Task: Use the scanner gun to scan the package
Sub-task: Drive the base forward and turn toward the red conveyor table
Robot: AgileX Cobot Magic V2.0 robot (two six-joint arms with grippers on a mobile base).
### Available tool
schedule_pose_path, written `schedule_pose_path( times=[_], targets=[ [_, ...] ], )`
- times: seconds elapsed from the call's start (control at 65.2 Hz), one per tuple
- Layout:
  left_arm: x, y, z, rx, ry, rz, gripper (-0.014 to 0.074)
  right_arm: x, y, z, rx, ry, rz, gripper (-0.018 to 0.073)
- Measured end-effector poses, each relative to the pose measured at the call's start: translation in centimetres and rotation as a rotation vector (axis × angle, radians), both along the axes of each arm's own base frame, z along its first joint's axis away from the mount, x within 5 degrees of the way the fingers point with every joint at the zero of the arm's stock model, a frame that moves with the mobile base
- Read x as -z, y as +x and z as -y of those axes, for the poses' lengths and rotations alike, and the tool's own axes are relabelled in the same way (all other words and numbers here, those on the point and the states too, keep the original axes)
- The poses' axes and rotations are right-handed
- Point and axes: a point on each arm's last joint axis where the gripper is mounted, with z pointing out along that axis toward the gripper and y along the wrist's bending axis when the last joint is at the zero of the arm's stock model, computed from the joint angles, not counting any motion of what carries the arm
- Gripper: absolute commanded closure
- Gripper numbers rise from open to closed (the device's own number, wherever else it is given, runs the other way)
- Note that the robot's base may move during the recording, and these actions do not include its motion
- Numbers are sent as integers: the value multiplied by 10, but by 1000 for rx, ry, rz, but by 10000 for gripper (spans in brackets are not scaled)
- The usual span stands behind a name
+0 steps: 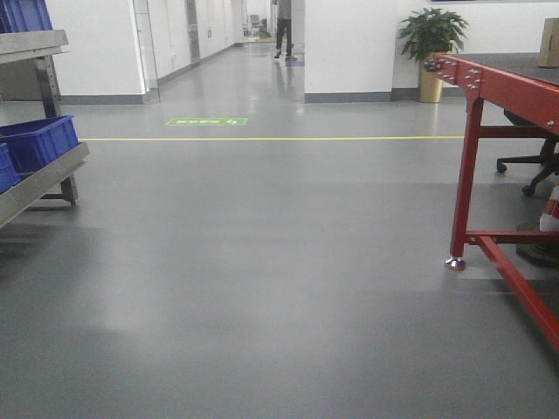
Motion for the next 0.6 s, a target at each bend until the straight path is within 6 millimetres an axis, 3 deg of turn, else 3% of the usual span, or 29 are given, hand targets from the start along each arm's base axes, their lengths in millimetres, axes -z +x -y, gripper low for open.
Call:
schedule_pose_path(
  times=[0.598],
  targets=[
    [0,0,0,0,0,0,707,0,0,0,0,0,0,720]
  ],
)
